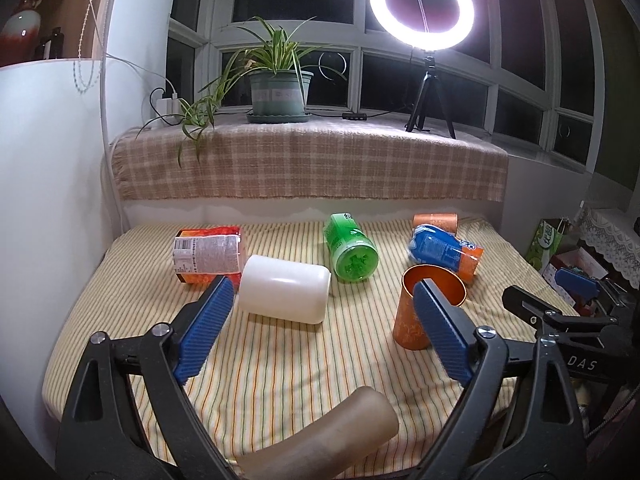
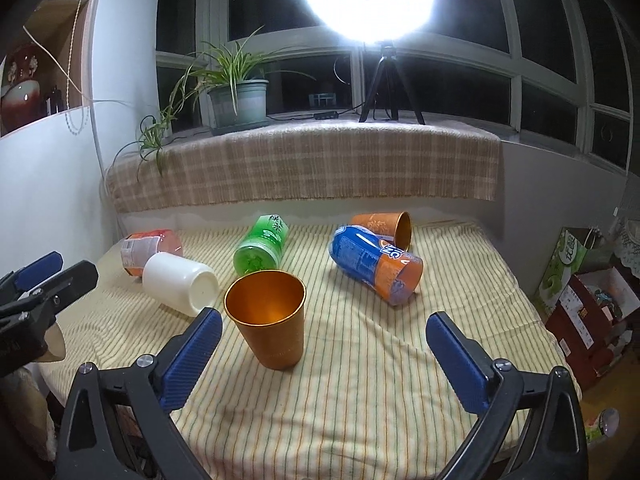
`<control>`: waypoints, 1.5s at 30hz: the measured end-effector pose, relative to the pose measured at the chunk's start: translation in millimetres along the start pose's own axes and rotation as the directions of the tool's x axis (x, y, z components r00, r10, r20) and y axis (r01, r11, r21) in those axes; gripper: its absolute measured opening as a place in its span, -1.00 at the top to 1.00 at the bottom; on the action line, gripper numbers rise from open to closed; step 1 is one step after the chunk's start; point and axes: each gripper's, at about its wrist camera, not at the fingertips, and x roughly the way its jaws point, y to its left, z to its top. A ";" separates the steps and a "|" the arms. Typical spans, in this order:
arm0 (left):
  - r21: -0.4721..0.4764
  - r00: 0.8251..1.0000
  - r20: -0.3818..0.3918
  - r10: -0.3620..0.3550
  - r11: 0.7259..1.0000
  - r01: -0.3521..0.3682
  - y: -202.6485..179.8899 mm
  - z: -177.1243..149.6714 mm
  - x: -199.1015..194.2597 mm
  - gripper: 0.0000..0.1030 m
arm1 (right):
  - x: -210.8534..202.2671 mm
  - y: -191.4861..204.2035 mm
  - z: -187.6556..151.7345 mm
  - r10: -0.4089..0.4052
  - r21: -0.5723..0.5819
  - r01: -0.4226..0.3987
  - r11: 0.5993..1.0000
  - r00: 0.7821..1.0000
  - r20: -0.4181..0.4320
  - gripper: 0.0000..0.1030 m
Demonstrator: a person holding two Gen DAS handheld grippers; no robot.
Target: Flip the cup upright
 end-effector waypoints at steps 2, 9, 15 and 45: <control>-0.004 1.000 0.007 0.001 1.000 -0.001 0.2 -0.3 -0.8 -0.95 | 1.0 2.5 0.0 -0.002 -0.004 0.002 1.000 1.000 0.000 -0.99; -0.006 1.000 0.010 0.001 1.000 0.000 0.1 -0.2 -2.5 -0.95 | 3.6 3.6 0.1 -0.002 0.005 0.002 1.000 1.000 -0.004 -0.99; -0.010 1.000 0.005 0.002 1.000 -0.002 -0.5 -0.9 -1.7 -0.95 | 4.8 0.3 0.5 -0.008 0.015 0.008 1.000 1.000 -0.002 -0.99; -0.014 1.000 -0.005 0.003 1.000 -0.003 -1.6 -7.3 0.3 -0.96 | 8.1 -0.9 -0.2 -0.004 0.019 0.005 1.000 1.000 -0.016 -1.00</control>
